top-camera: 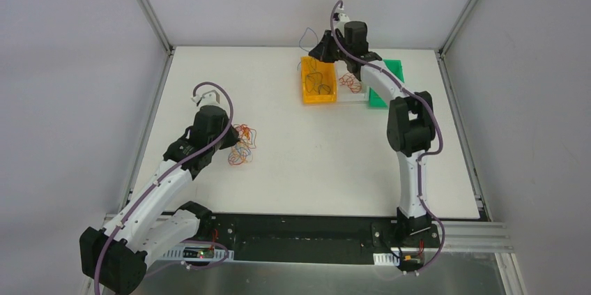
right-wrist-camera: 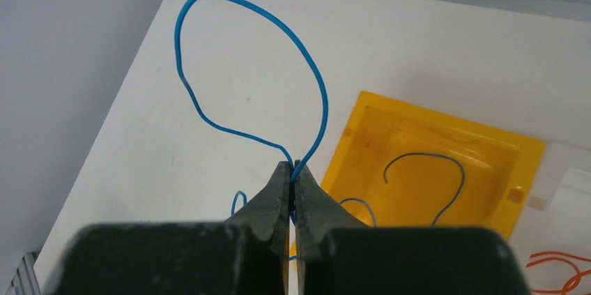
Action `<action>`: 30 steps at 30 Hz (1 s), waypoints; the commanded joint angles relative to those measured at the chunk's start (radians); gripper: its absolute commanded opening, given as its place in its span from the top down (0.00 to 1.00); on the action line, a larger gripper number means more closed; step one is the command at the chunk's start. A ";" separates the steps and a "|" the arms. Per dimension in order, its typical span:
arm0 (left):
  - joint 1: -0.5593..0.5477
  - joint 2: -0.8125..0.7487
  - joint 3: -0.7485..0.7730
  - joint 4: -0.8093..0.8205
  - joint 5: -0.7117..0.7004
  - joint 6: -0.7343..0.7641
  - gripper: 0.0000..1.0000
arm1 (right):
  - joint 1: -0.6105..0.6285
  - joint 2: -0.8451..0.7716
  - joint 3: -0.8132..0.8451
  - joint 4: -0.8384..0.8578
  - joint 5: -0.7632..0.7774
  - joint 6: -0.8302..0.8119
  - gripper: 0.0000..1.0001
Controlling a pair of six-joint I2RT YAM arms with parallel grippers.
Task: Untangle the cables
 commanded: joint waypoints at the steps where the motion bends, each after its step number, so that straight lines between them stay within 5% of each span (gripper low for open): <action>1: 0.006 0.009 0.033 -0.011 0.015 0.013 1.00 | -0.050 0.102 0.140 0.042 -0.019 0.076 1.00; 17: 0.007 0.071 0.061 -0.021 0.011 0.016 1.00 | 0.097 0.068 -0.019 -0.152 0.593 -0.294 1.00; 28: 0.007 0.043 0.047 -0.021 0.028 0.024 1.00 | 0.138 0.158 0.145 -0.422 0.693 -0.214 1.00; 30: 0.007 0.043 0.047 -0.021 0.035 0.025 1.00 | 0.138 0.160 0.211 -0.487 0.678 -0.205 0.86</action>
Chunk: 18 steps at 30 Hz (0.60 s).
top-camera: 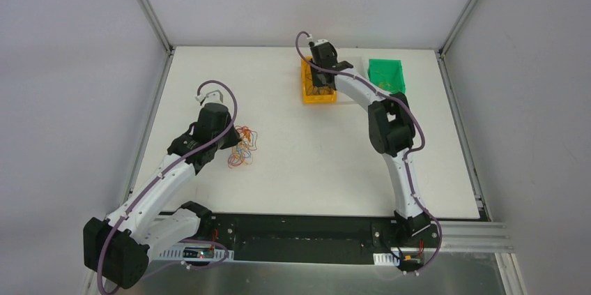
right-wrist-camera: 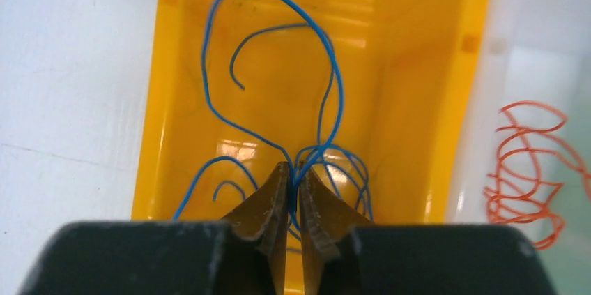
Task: Untangle the cables
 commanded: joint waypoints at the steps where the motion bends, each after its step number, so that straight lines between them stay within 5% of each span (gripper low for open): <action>1: 0.006 -0.022 0.025 0.003 0.028 0.021 1.00 | -0.010 -0.006 0.157 -0.159 0.030 0.037 0.76; 3: 0.006 -0.024 0.026 0.003 0.033 0.023 1.00 | -0.008 -0.042 0.150 -0.148 0.019 0.050 0.59; 7: 0.007 -0.029 0.029 0.004 0.037 0.023 1.00 | -0.005 -0.089 0.148 -0.147 0.015 0.052 0.49; 18: 0.006 -0.006 0.041 0.004 0.086 0.024 1.00 | 0.006 -0.279 0.034 -0.185 -0.021 0.079 0.41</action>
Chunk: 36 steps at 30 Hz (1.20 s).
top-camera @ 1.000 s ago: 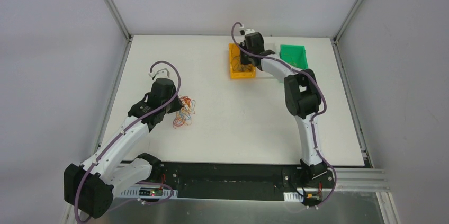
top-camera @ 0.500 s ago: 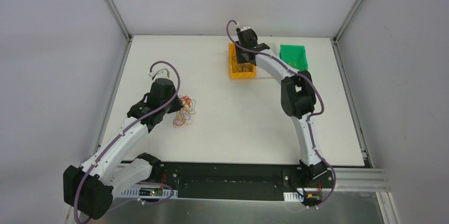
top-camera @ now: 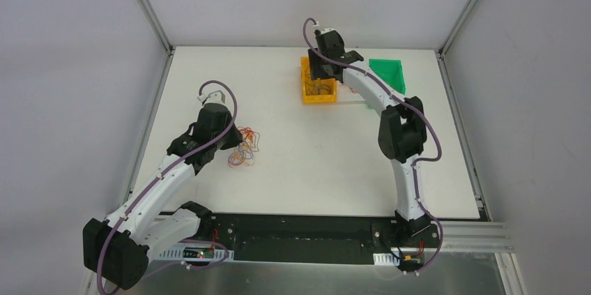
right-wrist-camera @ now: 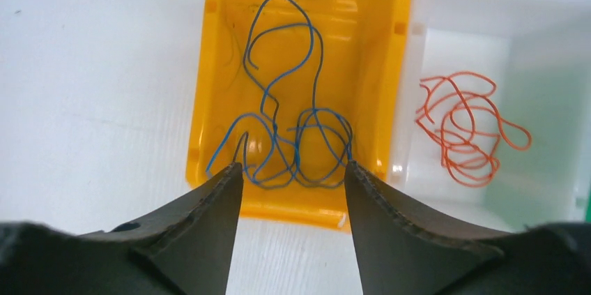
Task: Untangle the cables
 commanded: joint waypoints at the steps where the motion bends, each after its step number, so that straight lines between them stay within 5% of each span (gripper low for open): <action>1: 0.006 0.008 0.045 0.004 0.049 0.024 1.00 | 0.010 -0.224 -0.112 0.010 -0.039 0.036 0.38; 11: -0.004 0.089 0.075 0.036 0.238 0.027 1.00 | 0.014 -0.578 -0.700 0.210 -0.047 0.206 0.31; 17: -0.057 0.119 0.082 0.078 0.276 0.013 1.00 | 0.013 -0.686 -0.867 0.230 -0.072 0.325 0.30; 26: -0.185 0.196 0.094 0.239 0.404 -0.001 1.00 | 0.020 -0.895 -1.266 0.604 -0.068 0.400 0.29; 31: -0.188 0.228 0.058 0.441 0.518 -0.055 1.00 | 0.021 -0.924 -1.287 0.657 -0.149 0.398 0.29; 36: -0.188 0.251 0.053 0.393 0.396 0.022 0.98 | 0.022 -0.923 -1.316 0.724 -0.270 0.424 0.29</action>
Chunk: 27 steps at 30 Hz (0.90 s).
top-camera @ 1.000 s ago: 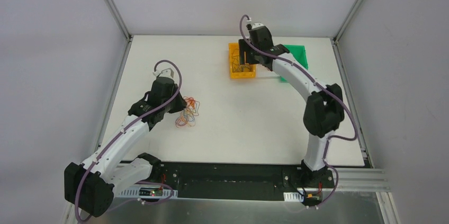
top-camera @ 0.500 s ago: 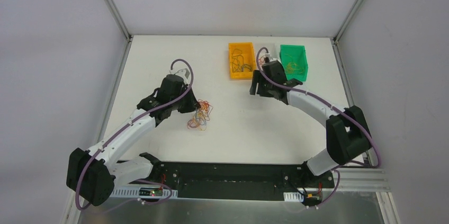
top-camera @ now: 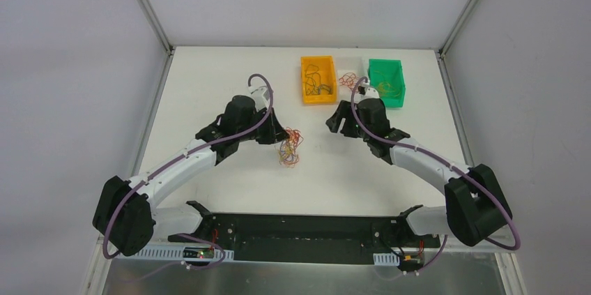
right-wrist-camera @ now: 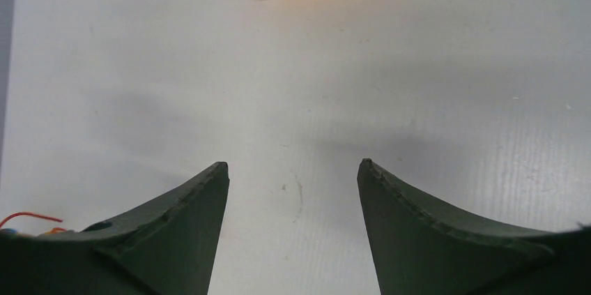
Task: Untangle the cables
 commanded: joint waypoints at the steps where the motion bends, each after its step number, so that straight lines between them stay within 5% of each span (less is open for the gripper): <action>1: -0.003 0.018 -0.002 0.038 -0.065 0.072 0.97 | 0.007 -0.021 -0.010 0.134 -0.145 0.039 0.29; 10: 0.001 0.053 -0.147 0.326 -0.071 0.307 1.00 | 0.066 0.102 0.052 0.183 -0.349 0.035 0.32; 27: -0.001 -0.097 -0.300 0.571 0.059 0.282 1.00 | 0.080 0.092 0.042 0.169 -0.172 0.019 0.32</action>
